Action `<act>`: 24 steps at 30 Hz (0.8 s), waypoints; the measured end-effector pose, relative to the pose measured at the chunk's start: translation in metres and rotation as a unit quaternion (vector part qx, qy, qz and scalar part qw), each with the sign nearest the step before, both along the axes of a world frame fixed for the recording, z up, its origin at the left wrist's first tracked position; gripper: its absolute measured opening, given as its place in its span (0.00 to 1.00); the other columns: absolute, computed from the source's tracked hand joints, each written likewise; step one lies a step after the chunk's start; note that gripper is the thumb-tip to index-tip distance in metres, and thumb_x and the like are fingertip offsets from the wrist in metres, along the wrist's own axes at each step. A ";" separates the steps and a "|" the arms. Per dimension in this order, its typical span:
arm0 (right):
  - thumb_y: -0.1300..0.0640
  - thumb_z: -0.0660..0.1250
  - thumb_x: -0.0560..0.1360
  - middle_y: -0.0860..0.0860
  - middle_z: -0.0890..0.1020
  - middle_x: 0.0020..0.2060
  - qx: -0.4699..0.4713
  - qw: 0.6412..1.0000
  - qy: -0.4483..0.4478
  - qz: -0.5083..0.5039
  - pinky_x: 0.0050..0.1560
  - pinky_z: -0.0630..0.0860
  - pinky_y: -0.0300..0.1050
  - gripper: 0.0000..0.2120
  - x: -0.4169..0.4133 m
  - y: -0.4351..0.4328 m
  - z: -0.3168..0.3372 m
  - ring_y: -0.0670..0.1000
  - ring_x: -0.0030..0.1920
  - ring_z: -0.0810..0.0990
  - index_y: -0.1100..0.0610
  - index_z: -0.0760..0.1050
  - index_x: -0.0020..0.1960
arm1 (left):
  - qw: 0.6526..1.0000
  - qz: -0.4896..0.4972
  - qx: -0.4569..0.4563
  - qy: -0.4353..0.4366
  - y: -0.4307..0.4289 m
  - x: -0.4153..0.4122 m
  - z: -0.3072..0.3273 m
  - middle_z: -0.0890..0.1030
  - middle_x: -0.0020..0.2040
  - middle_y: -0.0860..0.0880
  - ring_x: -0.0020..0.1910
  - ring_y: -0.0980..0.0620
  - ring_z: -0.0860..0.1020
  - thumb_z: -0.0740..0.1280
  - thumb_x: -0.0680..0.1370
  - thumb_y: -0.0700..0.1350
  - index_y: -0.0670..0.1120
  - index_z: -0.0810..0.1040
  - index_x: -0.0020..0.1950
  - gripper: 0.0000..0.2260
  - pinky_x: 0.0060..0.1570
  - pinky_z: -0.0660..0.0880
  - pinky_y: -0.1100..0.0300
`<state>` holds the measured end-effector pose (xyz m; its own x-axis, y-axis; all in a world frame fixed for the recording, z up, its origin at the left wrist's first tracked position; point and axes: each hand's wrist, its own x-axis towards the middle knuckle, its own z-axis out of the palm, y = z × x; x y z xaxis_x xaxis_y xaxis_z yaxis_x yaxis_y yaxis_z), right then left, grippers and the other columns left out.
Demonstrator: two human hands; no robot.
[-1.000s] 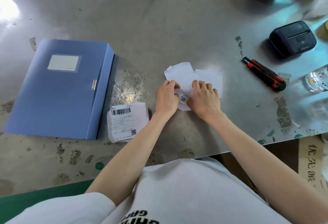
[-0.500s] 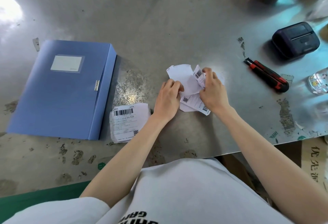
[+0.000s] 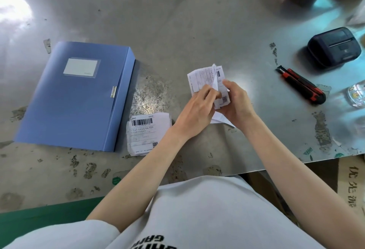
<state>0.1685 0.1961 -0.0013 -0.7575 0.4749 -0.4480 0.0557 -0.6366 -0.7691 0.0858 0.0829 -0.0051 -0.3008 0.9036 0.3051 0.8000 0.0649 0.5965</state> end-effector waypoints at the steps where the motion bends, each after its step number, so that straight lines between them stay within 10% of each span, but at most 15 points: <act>1: 0.53 0.59 0.78 0.60 0.81 0.55 -0.005 1.000 0.002 0.006 0.50 0.79 0.52 0.18 0.000 -0.002 0.000 0.58 0.53 0.81 0.62 0.75 0.62 | 1.000 -0.004 0.004 -0.016 -0.001 0.000 -0.001 0.72 0.53 0.40 0.39 0.49 0.71 0.61 0.75 0.29 0.36 0.72 0.56 0.11 0.39 0.65 0.66; 6: 0.62 0.64 0.76 0.58 0.82 0.49 0.047 0.998 -0.025 -0.027 0.43 0.81 0.48 0.12 0.000 -0.008 -0.002 0.56 0.47 0.83 0.63 0.74 0.59 | 0.986 0.001 0.036 -0.161 -0.010 0.002 -0.007 0.68 0.59 0.42 0.53 0.47 0.79 0.58 0.75 0.28 0.38 0.66 0.62 0.16 0.47 0.78 0.54; 17: 0.67 0.63 0.75 0.57 0.81 0.50 0.058 0.995 -0.070 0.029 0.47 0.78 0.53 0.15 -0.002 -0.012 -0.001 0.58 0.48 0.81 0.62 0.74 0.61 | 0.925 0.256 -0.013 -0.281 -0.015 -0.033 0.003 0.69 0.63 0.46 0.61 0.54 0.68 0.71 0.74 0.44 0.44 0.67 0.68 0.24 0.59 0.67 0.63; 24: 0.54 0.58 0.80 0.57 0.83 0.49 0.055 0.992 -0.098 0.051 0.48 0.74 0.50 0.14 -0.010 -0.018 0.001 0.55 0.47 0.79 0.59 0.80 0.53 | 0.863 0.267 -0.065 -0.425 -0.022 -0.058 0.005 0.83 0.48 0.45 0.48 0.48 0.81 0.73 0.73 0.40 0.47 0.78 0.47 0.06 0.52 0.78 0.53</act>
<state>0.1582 0.1781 -0.0007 -0.7070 0.4547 -0.5417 0.2706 -0.5337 -0.8012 0.0274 0.0609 -0.0005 -0.7491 0.5777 -0.3242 -0.0870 0.3994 0.9126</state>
